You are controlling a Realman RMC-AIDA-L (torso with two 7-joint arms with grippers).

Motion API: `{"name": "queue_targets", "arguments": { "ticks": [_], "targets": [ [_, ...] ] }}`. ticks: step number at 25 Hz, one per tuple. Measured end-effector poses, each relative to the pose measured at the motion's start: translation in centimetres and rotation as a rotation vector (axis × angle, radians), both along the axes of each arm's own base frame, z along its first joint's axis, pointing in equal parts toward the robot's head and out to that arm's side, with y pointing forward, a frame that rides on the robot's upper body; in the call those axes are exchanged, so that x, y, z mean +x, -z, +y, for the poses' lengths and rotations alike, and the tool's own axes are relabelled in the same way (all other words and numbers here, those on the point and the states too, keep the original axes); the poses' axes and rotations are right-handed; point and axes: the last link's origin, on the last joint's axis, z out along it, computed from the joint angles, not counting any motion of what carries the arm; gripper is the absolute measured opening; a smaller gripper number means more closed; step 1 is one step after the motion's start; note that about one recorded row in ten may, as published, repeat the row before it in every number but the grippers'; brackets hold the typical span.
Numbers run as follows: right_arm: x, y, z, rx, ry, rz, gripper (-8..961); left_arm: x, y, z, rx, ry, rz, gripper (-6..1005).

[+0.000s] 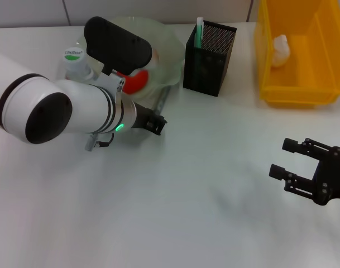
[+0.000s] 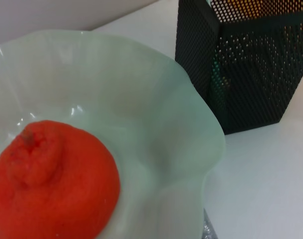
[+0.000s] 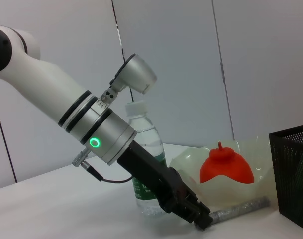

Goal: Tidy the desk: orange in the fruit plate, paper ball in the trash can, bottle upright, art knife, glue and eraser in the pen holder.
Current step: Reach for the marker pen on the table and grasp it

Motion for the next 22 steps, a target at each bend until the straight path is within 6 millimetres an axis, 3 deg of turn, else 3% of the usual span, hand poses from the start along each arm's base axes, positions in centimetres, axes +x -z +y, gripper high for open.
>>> {"name": "queue_targets", "arguments": {
  "ticks": [7,9,22],
  "targets": [
    [0.02,0.0,-0.08,0.0,0.001,0.002,692,0.07,0.31,-0.16,-0.009,0.004,0.007,232],
    [0.05,-0.01,-0.12,0.001,0.003,0.003,692,0.21,0.3,-0.16,-0.009,0.009,0.007,170],
    [0.06,-0.04,-0.12,0.002,0.003,0.003,692,0.29,0.13,-0.35,-0.013,-0.006,0.006,154]
  ]
}}
